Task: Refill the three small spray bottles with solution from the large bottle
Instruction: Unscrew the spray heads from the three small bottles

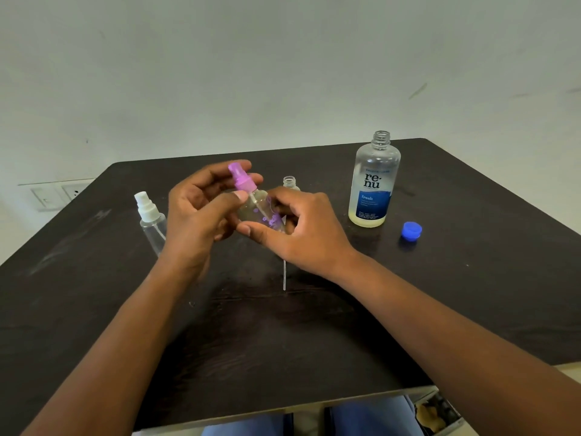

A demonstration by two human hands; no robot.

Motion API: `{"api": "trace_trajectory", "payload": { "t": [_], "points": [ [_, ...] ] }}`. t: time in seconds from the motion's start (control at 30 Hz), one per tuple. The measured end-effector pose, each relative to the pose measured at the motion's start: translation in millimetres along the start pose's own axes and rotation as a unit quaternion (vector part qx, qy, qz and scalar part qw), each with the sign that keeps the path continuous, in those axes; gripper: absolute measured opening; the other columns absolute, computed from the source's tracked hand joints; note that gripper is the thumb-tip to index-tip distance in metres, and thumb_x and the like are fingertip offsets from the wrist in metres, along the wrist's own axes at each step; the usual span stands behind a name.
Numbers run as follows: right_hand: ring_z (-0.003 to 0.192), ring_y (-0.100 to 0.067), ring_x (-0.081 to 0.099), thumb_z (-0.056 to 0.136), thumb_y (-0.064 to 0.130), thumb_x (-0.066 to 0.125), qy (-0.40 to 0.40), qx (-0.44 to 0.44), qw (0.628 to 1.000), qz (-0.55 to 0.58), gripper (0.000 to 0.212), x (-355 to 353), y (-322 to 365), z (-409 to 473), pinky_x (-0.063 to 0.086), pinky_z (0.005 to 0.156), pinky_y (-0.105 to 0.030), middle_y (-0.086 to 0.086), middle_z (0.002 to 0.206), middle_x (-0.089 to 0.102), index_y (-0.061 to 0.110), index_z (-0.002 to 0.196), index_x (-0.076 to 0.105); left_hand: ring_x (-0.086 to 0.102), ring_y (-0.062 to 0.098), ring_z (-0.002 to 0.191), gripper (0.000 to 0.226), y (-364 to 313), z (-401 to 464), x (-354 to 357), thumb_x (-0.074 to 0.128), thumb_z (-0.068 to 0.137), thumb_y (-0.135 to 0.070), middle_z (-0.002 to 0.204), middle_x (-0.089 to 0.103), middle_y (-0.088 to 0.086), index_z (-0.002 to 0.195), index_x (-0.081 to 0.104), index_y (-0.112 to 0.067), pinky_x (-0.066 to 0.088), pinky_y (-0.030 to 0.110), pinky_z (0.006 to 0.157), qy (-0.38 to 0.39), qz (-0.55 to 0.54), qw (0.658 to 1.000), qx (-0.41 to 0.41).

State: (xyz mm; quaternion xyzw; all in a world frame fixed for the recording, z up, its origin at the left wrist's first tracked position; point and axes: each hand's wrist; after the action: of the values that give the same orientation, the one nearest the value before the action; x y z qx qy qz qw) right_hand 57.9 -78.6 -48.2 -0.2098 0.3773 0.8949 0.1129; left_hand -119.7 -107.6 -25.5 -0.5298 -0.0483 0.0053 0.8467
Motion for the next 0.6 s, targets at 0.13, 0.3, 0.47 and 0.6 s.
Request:
{"api": "trace_trajectory", "payload": {
  "t": [0.13, 0.3, 0.47, 0.6],
  "points": [
    [0.052, -0.012, 0.053, 0.087, 0.048, 0.085, -0.006, 0.004, 1.0, -0.007, 0.035, -0.1, 0.3, 0.9, 0.037, 0.057, -0.02, 0.005, 0.065, 0.064, 0.016, 0.094, 0.073, 0.048, 0.001, 0.054, 0.027, 2.8, 1.4, -0.5, 0.076, 0.093, -0.006, 0.105, 0.078, 0.002, 0.119, 0.075, -0.016, 0.036, 0.015, 0.047, -0.034, 0.014, 0.999, 0.014],
    [0.055, -0.012, 0.056, 0.087, 0.049, 0.085, -0.007, -0.003, 1.0, -0.018, 0.036, -0.5, 0.7, 0.9, 0.037, 0.058, -0.017, 0.005, 0.067, 0.066, 0.016, 0.094, 0.073, 0.044, 0.003, 0.052, 0.039, 2.0, 2.2, -1.3, 0.079, 0.084, -0.028, 0.095, 0.072, -0.004, 0.121, 0.073, -0.016, 0.033, 0.016, 0.045, -0.021, -0.007, 1.0, 0.015],
    [0.053, -0.011, 0.054, 0.086, 0.05, 0.085, -0.009, -0.005, 1.0, -0.015, 0.037, -0.5, 0.1, 0.8, 0.036, 0.056, -0.016, 0.005, 0.067, 0.066, 0.016, 0.095, 0.074, 0.039, 0.006, 0.046, 0.048, -0.3, 2.9, -3.3, 0.064, 0.084, -0.007, 0.11, 0.076, 0.015, 0.132, 0.069, -0.007, 0.033, 0.016, 0.044, -0.007, -0.009, 1.0, 0.003],
    [0.055, -0.011, 0.056, 0.087, 0.049, 0.085, -0.008, -0.006, 1.0, -0.013, 0.035, -1.0, 0.1, 0.7, 0.037, 0.057, -0.016, 0.007, 0.068, 0.067, 0.016, 0.096, 0.073, 0.044, 0.004, 0.051, 0.042, 0.9, 1.7, -1.4, 0.076, 0.086, -0.018, 0.103, 0.074, 0.0, 0.127, 0.071, -0.013, 0.035, 0.016, 0.046, -0.025, 0.003, 1.0, 0.013]
  ]
}}
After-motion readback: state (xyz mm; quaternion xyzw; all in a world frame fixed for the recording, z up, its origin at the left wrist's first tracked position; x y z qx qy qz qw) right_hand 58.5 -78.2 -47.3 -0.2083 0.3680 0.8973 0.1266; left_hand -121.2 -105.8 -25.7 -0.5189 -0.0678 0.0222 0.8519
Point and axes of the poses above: each hand's wrist, its own z-axis towards the middle knuckle, its own x-axis out of the palm, y = z × x
